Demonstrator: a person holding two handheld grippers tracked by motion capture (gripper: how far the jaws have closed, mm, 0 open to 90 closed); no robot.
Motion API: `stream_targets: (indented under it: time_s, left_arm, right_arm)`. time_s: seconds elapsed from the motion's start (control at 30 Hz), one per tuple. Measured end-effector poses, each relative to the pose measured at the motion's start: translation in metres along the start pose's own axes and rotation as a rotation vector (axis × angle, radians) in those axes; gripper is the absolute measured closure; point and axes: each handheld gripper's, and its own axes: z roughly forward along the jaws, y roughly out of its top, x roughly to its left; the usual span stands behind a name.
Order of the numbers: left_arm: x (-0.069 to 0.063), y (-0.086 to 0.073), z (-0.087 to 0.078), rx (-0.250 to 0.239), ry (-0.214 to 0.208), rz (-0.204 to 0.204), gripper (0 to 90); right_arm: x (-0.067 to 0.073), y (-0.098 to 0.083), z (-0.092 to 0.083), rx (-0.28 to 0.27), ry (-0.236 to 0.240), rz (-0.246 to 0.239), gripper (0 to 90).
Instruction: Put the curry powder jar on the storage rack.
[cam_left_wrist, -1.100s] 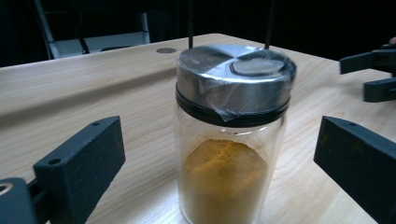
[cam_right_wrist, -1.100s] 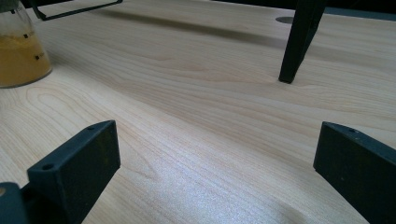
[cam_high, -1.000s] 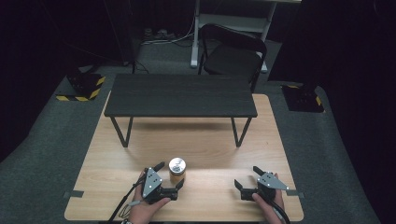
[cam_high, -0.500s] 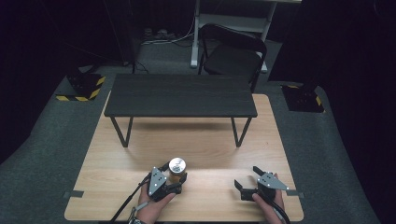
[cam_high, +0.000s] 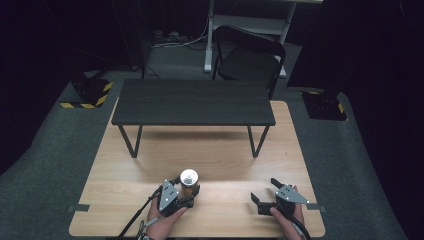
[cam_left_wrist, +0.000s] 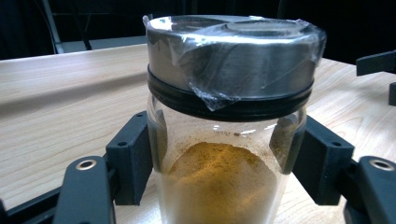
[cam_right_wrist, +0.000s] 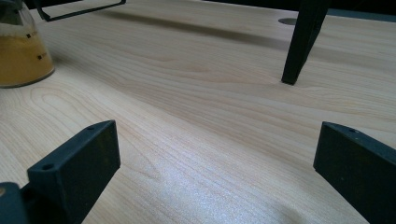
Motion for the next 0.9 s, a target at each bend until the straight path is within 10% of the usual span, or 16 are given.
stream_targets:
  time_s: [0.27,0.9]
  left_arm:
    - [0.002,0.004,-0.007,-0.031,0.038,-0.063,30.6]
    - [0.009,0.085,-0.039,-0.068,0.228,-0.045,30.5]
  right_arm:
    - [0.0,0.0,0.0,-0.002,-0.001,0.002,0.1]
    - [0.0,0.0,0.0,-0.001,-0.004,0.001,0.1]
